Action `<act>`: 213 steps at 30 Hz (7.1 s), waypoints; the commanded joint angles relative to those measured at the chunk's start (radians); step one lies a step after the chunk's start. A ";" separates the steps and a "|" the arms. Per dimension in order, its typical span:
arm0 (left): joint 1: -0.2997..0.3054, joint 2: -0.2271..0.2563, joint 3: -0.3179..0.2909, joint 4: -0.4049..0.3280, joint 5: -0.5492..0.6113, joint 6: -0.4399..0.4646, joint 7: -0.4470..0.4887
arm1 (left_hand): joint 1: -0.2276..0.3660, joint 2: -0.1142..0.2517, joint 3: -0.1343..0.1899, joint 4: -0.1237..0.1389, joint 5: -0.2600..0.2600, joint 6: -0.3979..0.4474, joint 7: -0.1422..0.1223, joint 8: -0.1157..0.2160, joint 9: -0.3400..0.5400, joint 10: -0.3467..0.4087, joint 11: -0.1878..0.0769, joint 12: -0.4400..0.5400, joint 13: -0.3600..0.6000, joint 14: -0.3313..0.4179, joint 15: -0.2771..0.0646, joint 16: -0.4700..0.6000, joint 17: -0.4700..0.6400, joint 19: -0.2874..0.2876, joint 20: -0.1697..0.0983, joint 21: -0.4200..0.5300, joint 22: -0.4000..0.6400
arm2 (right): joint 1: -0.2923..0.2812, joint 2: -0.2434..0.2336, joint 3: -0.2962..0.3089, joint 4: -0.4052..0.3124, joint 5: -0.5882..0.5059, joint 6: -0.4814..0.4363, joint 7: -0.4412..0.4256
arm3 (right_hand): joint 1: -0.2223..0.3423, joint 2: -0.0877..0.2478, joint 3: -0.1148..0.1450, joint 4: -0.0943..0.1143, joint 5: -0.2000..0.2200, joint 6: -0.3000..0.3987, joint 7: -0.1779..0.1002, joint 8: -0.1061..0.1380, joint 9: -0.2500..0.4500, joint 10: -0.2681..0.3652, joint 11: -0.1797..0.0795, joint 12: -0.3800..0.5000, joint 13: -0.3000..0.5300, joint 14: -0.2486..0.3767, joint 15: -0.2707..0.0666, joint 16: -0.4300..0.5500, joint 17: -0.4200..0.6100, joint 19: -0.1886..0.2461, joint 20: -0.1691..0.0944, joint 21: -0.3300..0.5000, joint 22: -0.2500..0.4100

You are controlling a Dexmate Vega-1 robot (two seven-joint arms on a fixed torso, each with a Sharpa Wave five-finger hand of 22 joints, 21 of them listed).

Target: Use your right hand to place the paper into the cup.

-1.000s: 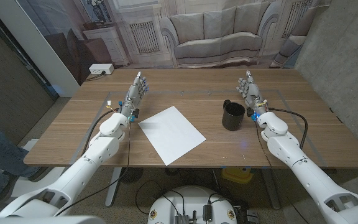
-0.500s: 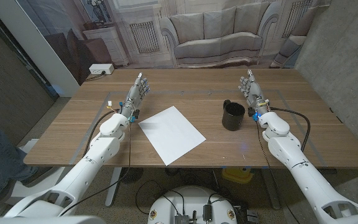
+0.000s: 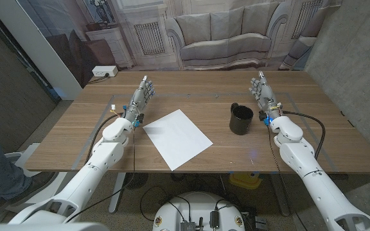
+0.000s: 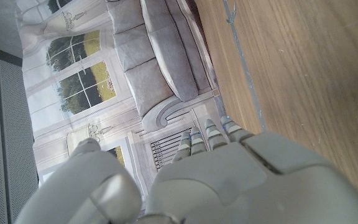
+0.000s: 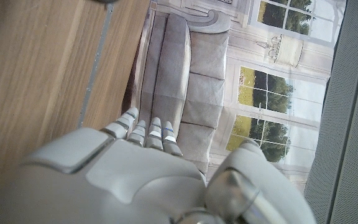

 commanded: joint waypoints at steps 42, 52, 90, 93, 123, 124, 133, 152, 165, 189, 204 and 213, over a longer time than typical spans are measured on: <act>0.017 0.004 -0.024 -0.031 0.021 0.009 0.001 | 0.021 0.013 0.002 -0.010 0.005 0.023 0.006 0.009 0.005 0.021 0.004 0.013 0.005 0.023 -0.002 0.011 0.003 0.021 -0.088 0.016 0.002 | -0.086 0.013 -0.021 -0.105 -0.045 0.193 0.027 | 0.021 0.019 0.006 -0.014 -0.005 0.037 -0.011 0.008 0.002 0.037 0.000 0.011 0.002 0.023 -0.002 0.004 0.005 0.024 -0.032 0.009 0.006; 0.020 0.004 -0.020 -0.026 0.030 -0.005 0.018 | 0.023 0.014 0.000 -0.011 0.004 0.024 0.006 0.009 0.005 0.021 0.002 0.012 0.005 0.023 -0.001 0.010 0.003 0.019 -0.087 0.015 0.003 | -0.103 0.009 -0.034 -0.135 -0.062 0.204 0.021 | 0.024 0.021 0.006 -0.017 -0.007 0.041 -0.012 0.008 0.002 0.043 0.000 0.012 0.002 0.028 -0.004 0.004 0.005 0.028 -0.033 0.009 0.006; -0.004 0.003 -0.017 -0.007 0.026 -0.005 -0.009 | 0.027 0.016 -0.006 -0.014 0.002 0.033 0.003 0.009 0.005 0.027 0.005 0.012 0.006 0.027 -0.005 0.009 0.004 0.021 -0.086 0.014 0.003 | -0.120 -0.023 -0.096 -0.198 -0.144 0.305 0.019 | 0.042 0.023 0.004 -0.032 -0.013 0.075 -0.025 0.010 0.003 0.076 -0.013 0.016 0.001 0.063 -0.023 0.006 0.003 0.058 -0.043 0.014 0.007; -0.010 0.000 -0.016 0.000 0.026 -0.011 -0.012 | 0.027 0.017 -0.007 -0.014 0.002 0.036 0.004 0.010 0.005 0.027 0.007 0.012 0.006 0.028 -0.004 0.010 0.004 0.021 -0.086 0.014 0.003 | -0.121 -0.023 -0.098 -0.201 -0.146 0.314 0.020 | 0.043 0.023 0.004 -0.033 -0.014 0.079 -0.025 0.010 0.003 0.080 -0.013 0.017 0.000 0.067 -0.024 0.006 0.003 0.060 -0.043 0.014 0.007; -0.035 -0.046 -0.040 0.049 0.000 -0.015 -0.059 | 0.031 0.021 -0.010 -0.015 0.000 0.042 0.006 0.010 0.006 0.034 0.002 0.012 0.006 0.033 -0.005 0.010 0.004 0.025 -0.082 0.015 0.003 | -0.102 -0.021 -0.128 -0.194 -0.150 0.353 0.046 | 0.050 0.026 0.002 -0.040 -0.017 0.074 -0.023 0.001 0.003 0.073 -0.016 0.007 0.000 0.065 -0.024 -0.002 0.003 0.062 -0.044 0.010 0.007; -0.030 -0.044 -0.041 0.042 0.002 -0.017 -0.058 | 0.031 0.021 -0.011 -0.015 0.000 0.042 0.005 0.010 0.006 0.034 0.002 0.012 0.006 0.033 -0.005 0.010 0.004 0.026 -0.082 0.015 0.003 | -0.106 -0.023 -0.128 -0.201 -0.152 0.354 0.047 | 0.050 0.026 0.002 -0.040 -0.017 0.074 -0.023 0.000 0.003 0.072 -0.017 0.006 0.000 0.065 -0.024 -0.002 0.003 0.061 -0.044 0.009 0.007; 0.000 -0.006 -0.040 -0.014 0.006 0.006 -0.062 | 0.032 0.022 -0.011 -0.016 0.000 0.043 0.006 0.010 0.006 0.035 0.002 0.012 0.006 0.033 -0.004 0.009 0.004 0.026 -0.081 0.015 0.003 | -0.161 -0.029 -0.125 -0.272 -0.218 0.351 -0.013 | 0.050 0.027 0.001 -0.041 -0.018 0.073 -0.024 -0.001 0.003 0.073 -0.016 0.005 0.000 0.065 -0.023 -0.002 0.004 0.061 -0.043 0.008 0.007; 0.010 0.028 -0.042 -0.024 -0.009 -0.011 -0.083 | 0.035 0.024 -0.013 -0.018 -0.001 0.045 0.006 0.009 0.006 0.034 0.003 0.011 0.006 0.034 -0.005 0.008 0.004 0.025 -0.080 0.014 0.003 | -0.198 -0.050 -0.159 -0.329 -0.308 0.342 -0.092 | 0.052 0.028 -0.001 -0.044 -0.020 0.075 -0.024 -0.003 0.003 0.075 -0.019 0.003 0.000 0.067 -0.023 -0.003 0.004 0.063 -0.042 0.007 0.007; -0.001 0.032 -0.039 0.002 -0.017 -0.017 -0.104 | 0.038 0.025 -0.015 -0.019 -0.002 0.046 0.006 0.009 0.006 0.036 0.002 0.010 0.006 0.031 -0.006 0.007 0.004 0.024 -0.080 0.013 0.003 | -0.212 -0.048 -0.185 -0.342 -0.372 0.341 -0.139 | 0.053 0.030 -0.002 -0.046 -0.020 0.079 -0.025 -0.003 0.004 0.079 -0.015 0.002 0.000 0.068 -0.022 -0.003 0.004 0.063 -0.042 0.006 0.007; -0.010 0.024 -0.055 0.035 -0.016 -0.031 -0.131 | 0.040 0.028 -0.019 -0.019 -0.004 0.045 0.005 0.006 0.006 0.035 0.005 0.009 0.006 0.023 -0.003 0.004 0.004 0.020 -0.079 0.012 0.004 | -0.204 -0.053 -0.226 -0.351 -0.444 0.323 -0.188 | 0.064 0.037 0.001 -0.052 -0.021 0.083 -0.028 -0.003 0.004 0.082 -0.018 0.000 0.000 0.071 -0.020 -0.004 0.004 0.063 -0.041 0.004 0.007; 0.011 0.035 -0.064 0.000 -0.022 -0.027 -0.122 | 0.041 0.030 -0.021 -0.020 -0.005 0.045 0.005 0.006 0.006 0.035 0.002 0.008 0.006 0.022 -0.003 0.004 0.004 0.020 -0.079 0.012 0.004 | -0.210 -0.056 -0.245 -0.356 -0.454 0.326 -0.190 | 0.075 0.045 0.006 -0.059 -0.022 0.086 -0.027 -0.003 0.004 0.081 -0.017 -0.002 0.000 0.071 -0.021 -0.004 0.003 0.063 -0.041 0.004 0.007; 0.020 0.038 -0.064 -0.014 -0.030 -0.030 -0.118 | 0.042 0.030 -0.022 -0.020 -0.006 0.046 0.006 0.006 0.006 0.034 0.000 0.008 0.006 0.024 -0.003 0.005 0.004 0.019 -0.079 0.011 0.004 | -0.219 -0.064 -0.248 -0.385 -0.514 0.299 -0.219 | 0.082 0.048 0.008 -0.063 -0.023 0.085 -0.027 -0.004 0.004 0.083 -0.017 -0.003 0.000 0.070 -0.021 -0.005 0.003 0.063 -0.041 0.003 0.007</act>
